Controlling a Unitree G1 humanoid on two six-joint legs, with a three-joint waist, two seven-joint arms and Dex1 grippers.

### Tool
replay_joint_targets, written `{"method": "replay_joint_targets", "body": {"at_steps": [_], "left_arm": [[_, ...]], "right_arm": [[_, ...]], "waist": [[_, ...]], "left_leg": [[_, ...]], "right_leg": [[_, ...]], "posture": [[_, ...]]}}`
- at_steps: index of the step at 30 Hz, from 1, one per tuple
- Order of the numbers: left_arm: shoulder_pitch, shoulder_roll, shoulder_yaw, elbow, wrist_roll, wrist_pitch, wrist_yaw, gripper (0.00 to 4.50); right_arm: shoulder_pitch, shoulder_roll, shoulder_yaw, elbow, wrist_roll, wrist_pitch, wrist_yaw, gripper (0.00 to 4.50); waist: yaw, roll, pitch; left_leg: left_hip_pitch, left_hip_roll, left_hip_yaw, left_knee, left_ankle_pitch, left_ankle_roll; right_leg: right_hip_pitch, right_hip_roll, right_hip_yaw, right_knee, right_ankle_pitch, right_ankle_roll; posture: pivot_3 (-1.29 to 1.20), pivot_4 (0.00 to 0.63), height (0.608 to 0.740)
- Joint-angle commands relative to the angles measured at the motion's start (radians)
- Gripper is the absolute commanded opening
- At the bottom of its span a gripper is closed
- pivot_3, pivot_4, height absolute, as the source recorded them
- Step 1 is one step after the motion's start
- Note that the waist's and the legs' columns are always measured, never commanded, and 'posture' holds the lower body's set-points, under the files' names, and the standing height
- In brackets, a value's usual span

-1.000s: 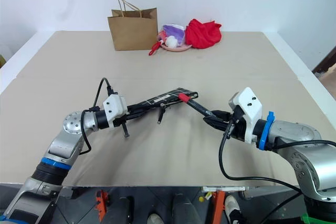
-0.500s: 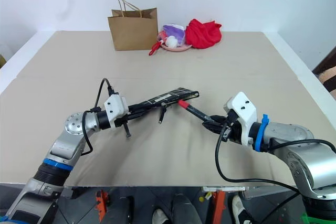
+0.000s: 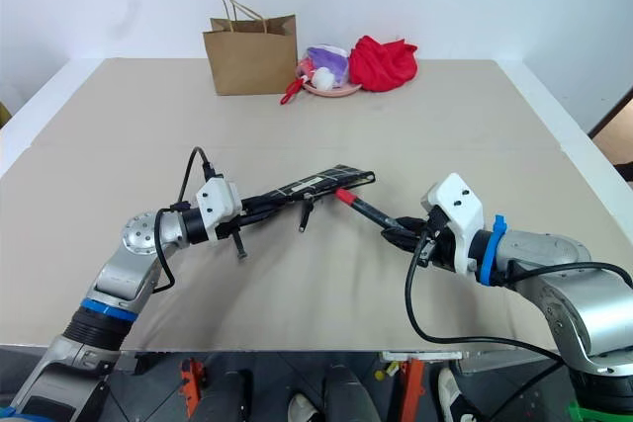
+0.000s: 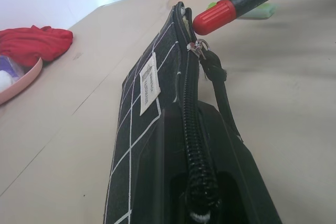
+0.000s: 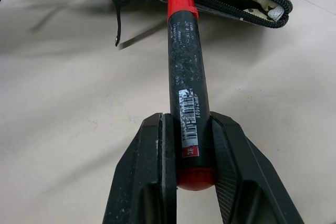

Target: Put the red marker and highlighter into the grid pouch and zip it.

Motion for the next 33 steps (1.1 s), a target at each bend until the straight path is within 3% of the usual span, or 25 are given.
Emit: {"method": "replay_joint_targets", "body": {"at_steps": [1, 15, 26, 33], "left_arm": [[0.005, 0.001, 0.011, -0.04, 0.0, -0.006, 0.008, 0.0], [0.01, 0.0, 0.012, -0.046, 0.001, 0.0, 0.007, 0.0], [0.007, -0.015, 0.004, -0.037, 0.001, -0.004, 0.004, 0.0], [0.003, -0.021, 0.003, -0.028, 0.004, -0.008, 0.003, 0.0]], "right_arm": [[-0.056, -0.007, -0.004, 0.018, 0.019, -0.001, 0.01, 0.6], [-0.108, -0.025, 0.069, 0.063, -0.001, 0.002, 0.013, 0.6], [-0.287, -0.047, 0.153, 0.117, 0.048, 0.236, 0.008, 0.6], [-0.405, -0.045, 0.264, 0.181, -0.005, 0.257, 0.012, 0.6]], "waist": [[0.0, 0.0, 0.0], [0.003, 0.0, 0.0], [0.003, 0.0, 0.0], [0.002, 0.001, 0.0]], "left_leg": [[0.0, 0.0, 0.0, 0.0, 0.0, 0.0], [0.0, 0.0, 0.0, 0.0, 0.0, 0.0], [0.0, 0.0, 0.0, 0.0, 0.0, 0.0], [0.0, 0.0, 0.0, 0.0, 0.0, 0.0]], "right_leg": [[0.0, 0.0, 0.0, 0.0, 0.0, 0.0], [0.0, 0.0, 0.0, 0.0, 0.0, 0.0], [0.0, 0.0, 0.0, 0.0, 0.0, 0.0], [0.0, 0.0, 0.0, 0.0, 0.0, 0.0]], "posture": [[0.0, 0.15, 0.74], [0.0, 0.15, 0.74], [0.0, 0.15, 0.74], [0.0, 0.15, 0.74]]}}
